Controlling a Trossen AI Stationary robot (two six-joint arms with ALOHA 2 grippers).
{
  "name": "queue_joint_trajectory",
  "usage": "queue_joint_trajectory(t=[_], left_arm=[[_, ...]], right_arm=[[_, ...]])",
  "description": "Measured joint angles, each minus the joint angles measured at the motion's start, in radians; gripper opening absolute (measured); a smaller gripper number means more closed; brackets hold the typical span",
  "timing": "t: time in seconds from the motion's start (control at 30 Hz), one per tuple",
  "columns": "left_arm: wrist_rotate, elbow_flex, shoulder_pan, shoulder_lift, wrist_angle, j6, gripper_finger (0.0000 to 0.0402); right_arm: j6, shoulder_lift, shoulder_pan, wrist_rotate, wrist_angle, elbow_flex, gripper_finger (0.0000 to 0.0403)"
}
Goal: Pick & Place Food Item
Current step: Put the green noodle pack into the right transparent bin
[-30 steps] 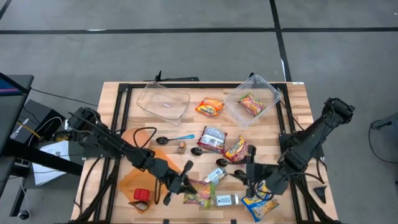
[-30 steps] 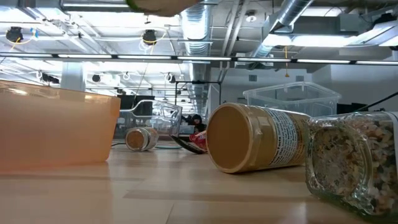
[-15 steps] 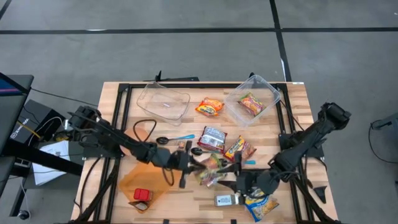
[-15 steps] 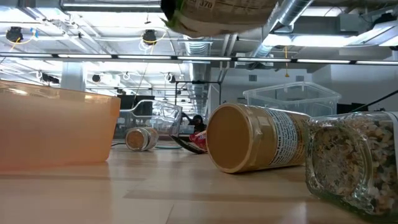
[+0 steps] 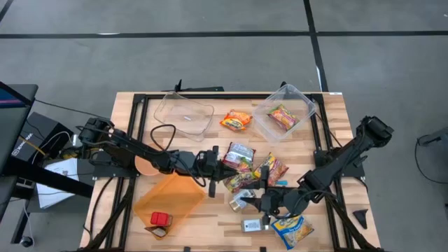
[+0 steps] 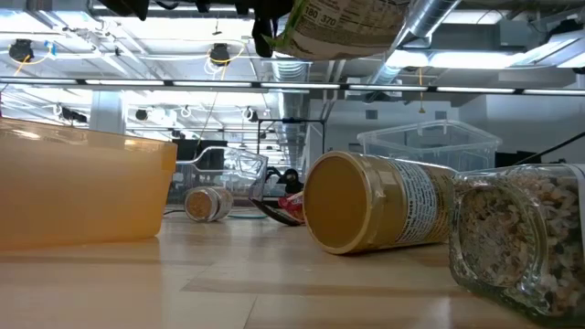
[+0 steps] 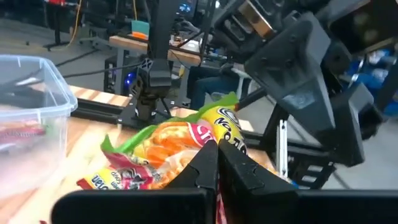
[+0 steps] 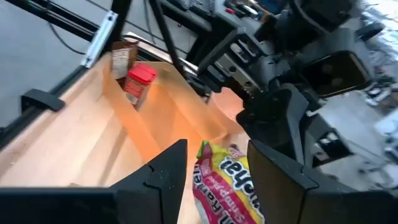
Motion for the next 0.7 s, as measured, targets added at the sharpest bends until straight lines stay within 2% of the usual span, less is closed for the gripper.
queue_joint_trajectory(t=[0.17,0.43,0.57,0.7], left_arm=[[0.042,0.000,0.000,0.000,0.060,-0.083,0.0000],[0.043,0.000,0.023,0.000,0.073,-0.122,0.0000],[0.042,0.000,0.034,0.000,0.075,-0.130,0.0000],[0.043,0.001,0.034,0.000,0.083,-0.143,0.0000]], right_arm=[[-0.061,0.000,0.022,0.108,-0.001,0.000,0.0168],[-0.242,0.019,0.093,0.311,-0.010,-0.002,0.0193],[-0.286,0.047,0.092,0.376,0.002,0.001,0.0205],[-0.332,0.081,0.075,0.393,0.006,0.018,0.0211]])
